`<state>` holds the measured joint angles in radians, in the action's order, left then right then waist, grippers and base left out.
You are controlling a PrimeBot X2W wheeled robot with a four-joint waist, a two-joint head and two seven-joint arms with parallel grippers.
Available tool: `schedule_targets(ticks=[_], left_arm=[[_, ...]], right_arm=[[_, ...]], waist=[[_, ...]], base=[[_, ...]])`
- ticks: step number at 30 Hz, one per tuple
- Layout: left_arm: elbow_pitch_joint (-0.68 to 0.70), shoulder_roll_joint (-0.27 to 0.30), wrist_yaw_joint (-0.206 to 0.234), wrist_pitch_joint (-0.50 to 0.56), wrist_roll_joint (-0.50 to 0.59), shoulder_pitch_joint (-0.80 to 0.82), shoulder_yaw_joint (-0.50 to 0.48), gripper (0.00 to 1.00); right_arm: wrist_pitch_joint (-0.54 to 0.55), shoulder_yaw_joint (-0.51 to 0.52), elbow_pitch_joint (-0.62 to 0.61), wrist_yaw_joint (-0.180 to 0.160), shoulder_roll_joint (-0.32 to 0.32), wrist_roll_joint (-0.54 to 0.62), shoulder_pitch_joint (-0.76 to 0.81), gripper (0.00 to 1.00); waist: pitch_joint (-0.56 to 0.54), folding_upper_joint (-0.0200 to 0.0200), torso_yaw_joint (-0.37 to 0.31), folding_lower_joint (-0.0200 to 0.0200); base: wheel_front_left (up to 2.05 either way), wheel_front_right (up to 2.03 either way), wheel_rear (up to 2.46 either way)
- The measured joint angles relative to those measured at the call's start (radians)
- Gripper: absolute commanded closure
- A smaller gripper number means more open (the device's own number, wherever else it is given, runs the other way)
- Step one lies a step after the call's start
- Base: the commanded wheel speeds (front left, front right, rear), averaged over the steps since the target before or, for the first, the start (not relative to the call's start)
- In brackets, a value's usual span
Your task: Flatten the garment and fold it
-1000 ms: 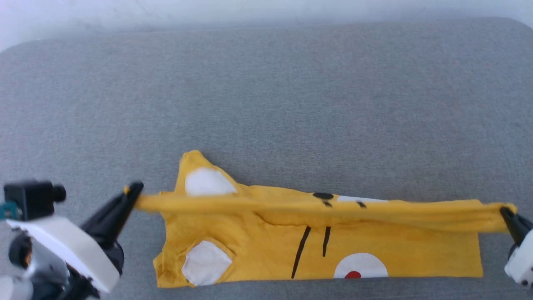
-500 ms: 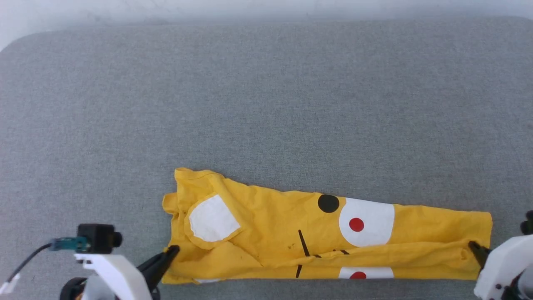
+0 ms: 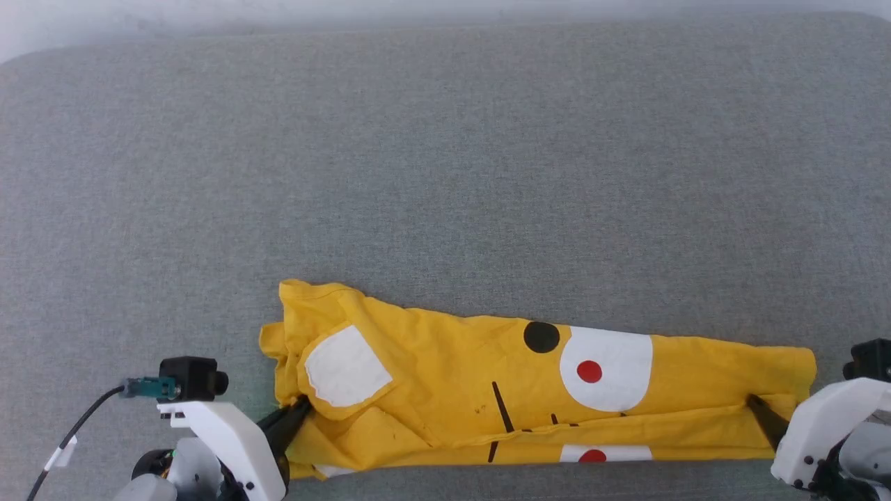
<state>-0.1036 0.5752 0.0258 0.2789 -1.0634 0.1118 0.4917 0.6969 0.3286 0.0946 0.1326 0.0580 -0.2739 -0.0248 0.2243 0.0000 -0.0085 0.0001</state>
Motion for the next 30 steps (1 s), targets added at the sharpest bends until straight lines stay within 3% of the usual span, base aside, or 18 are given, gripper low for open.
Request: schedule_targets(ticks=[5, 13, 16, 19, 22, 26, 30], left_arm=[[0.021, -0.007, -0.006, -0.032, -0.010, -0.002, -0.023, 0.00], [0.174, 0.039, 0.038, -0.110, 0.000, -0.064, -0.088, 0.00], [0.232, 0.040, 0.057, -0.206, 0.047, -0.076, -0.120, 0.00], [0.259, 0.029, 0.092, -0.366, 0.154, -0.078, -0.163, 0.00], [0.264, -0.002, 0.136, -0.501, 0.261, -0.084, -0.194, 0.00], [0.289, -0.087, 0.179, -0.535, 0.412, -0.100, -0.254, 0.00], [0.343, -0.215, 0.167, -0.536, 0.547, -0.153, -0.339, 0.00]], right_arm=[[0.076, 0.012, -0.055, 0.000, -0.004, -0.040, -0.002, 0.00], [0.263, 0.049, -0.309, 0.000, 0.001, -0.128, 0.084, 0.00], [0.232, 0.071, -0.396, 0.000, 0.003, -0.129, 0.091, 0.00], [0.150, 0.084, -0.427, 0.000, 0.004, -0.099, 0.085, 0.00], [0.083, 0.073, -0.407, 0.000, 0.004, -0.060, 0.089, 0.00], [0.002, 0.051, -0.347, 0.000, 0.005, -0.024, 0.100, 0.00], [-0.066, 0.050, -0.267, 0.000, 0.013, -0.009, 0.122, 0.00]], waist=[[0.002, 0.0000, -0.011, 0.0000], [-0.003, 0.0000, -0.013, 0.0000], [-0.007, 0.0000, -0.013, 0.0000], [-0.011, 0.0000, -0.014, 0.0000], [-0.013, 0.0000, -0.011, 0.0000], [-0.016, 0.0000, -0.005, 0.0000], [-0.018, 0.0000, 0.006, -0.0001]], base=[[0.00, 0.00, 0.00], [0.00, 0.00, 0.00], [0.00, 0.00, 0.00], [0.00, 0.00, 0.00], [0.00, 0.00, 0.00], [0.00, 0.00, 0.00], [0.00, 0.00, 0.00]])
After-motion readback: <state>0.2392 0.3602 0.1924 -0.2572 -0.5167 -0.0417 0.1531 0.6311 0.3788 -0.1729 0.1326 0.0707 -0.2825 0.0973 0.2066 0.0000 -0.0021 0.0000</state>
